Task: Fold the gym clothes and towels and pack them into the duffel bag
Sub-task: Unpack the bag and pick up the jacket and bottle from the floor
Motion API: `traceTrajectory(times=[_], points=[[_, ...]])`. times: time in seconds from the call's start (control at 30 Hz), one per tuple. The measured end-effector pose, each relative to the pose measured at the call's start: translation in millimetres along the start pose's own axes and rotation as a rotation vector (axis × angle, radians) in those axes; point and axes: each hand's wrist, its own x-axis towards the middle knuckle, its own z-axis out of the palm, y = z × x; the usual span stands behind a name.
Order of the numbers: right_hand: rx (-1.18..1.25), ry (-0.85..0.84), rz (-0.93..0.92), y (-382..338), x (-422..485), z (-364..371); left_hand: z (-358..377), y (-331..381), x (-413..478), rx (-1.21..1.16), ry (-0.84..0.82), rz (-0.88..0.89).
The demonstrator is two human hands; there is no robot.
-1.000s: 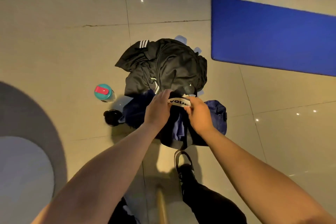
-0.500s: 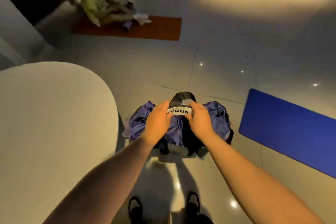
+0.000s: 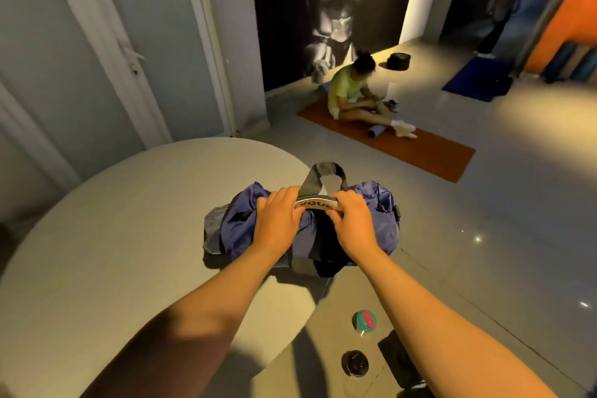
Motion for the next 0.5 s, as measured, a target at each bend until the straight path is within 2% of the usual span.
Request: traceTrajectory(times=[0.23, 0.33, 0.4, 0.5], points=[[0.137, -0.492, -0.002, -63, -19, 148, -10, -149, -86, 0.197, -0.146, -0.338], [0.121, -0.713, -0.007, -73, -38, 191, -2, -188, -130, 0.125, -0.159, -0.496], [0.111, -0.747, 0.005, -72, -49, 209, -2, -197, -144, 0.048, -0.204, -0.641], [0.022, -0.7, 0.097, -63, -59, 228, 2, -209, -154, -0.024, -0.165, -0.694]])
